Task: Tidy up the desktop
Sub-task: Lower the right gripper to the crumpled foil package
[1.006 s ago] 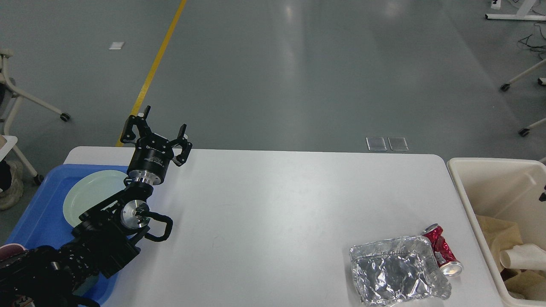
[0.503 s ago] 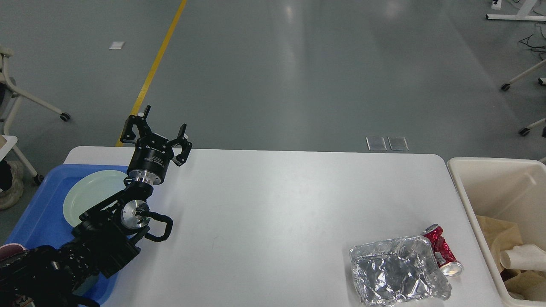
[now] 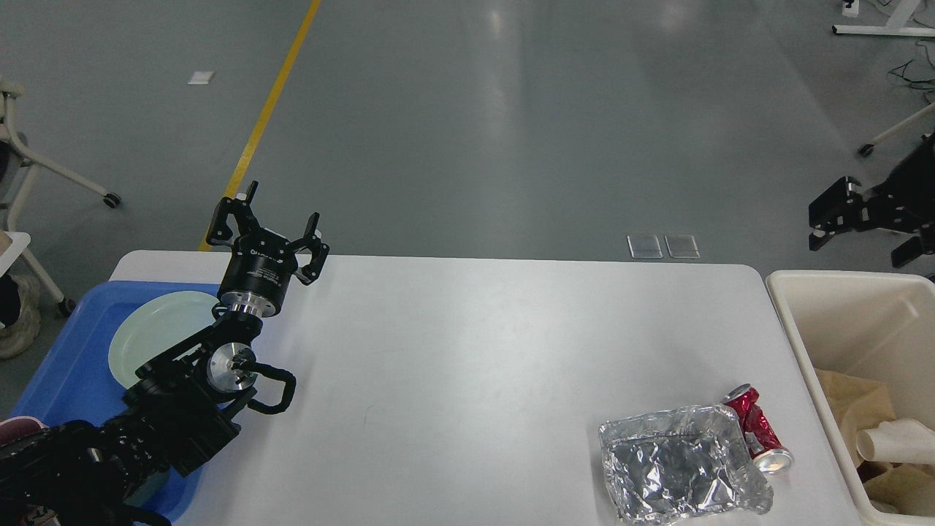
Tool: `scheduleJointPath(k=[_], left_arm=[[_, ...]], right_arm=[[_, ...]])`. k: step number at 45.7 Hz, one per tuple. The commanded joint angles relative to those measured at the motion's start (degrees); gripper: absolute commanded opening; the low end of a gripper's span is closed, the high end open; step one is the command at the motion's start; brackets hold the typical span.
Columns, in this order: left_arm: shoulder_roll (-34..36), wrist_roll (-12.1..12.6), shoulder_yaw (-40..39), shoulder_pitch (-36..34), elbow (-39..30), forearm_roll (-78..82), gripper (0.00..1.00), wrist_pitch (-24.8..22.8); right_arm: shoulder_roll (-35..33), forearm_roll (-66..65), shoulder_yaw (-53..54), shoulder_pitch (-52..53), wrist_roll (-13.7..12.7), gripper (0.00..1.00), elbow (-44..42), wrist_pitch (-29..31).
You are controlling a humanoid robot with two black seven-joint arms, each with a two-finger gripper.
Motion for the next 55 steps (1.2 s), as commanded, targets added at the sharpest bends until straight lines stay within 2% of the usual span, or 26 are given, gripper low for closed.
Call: scheduleJointPath(k=[1,7,19,32,55], left_arm=[[0.00,-0.06,0.00,0.00,0.00,0.00,0.97,0.00],[0.00,-0.06,0.00,0.00,0.00,0.00,0.97,0.00],[0.00,0.03,0.00,0.00,0.00,0.00,0.97,0.00],[0.00,-0.06,0.00,0.00,0.00,0.00,0.97,0.00],[0.00,-0.06,0.00,0.00,0.00,0.00,0.97,0.00]], right_arm=[[-0.23,1.30,0.34,-3.33,0.10,0.96,0.85,0.00],[-0.49,2.09,0.34,-6.50,0.10,1.00,2.26,0.00],[0.21,2.18,0.69,-15.63,0.10,1.00,3.23,0.00],[1.44,3.32,10.97,-30.84,0.10,1.00,2.35,0.00],[1.44,14.57,12.21,-34.80,0.01,1.00,0.06,0.00]])
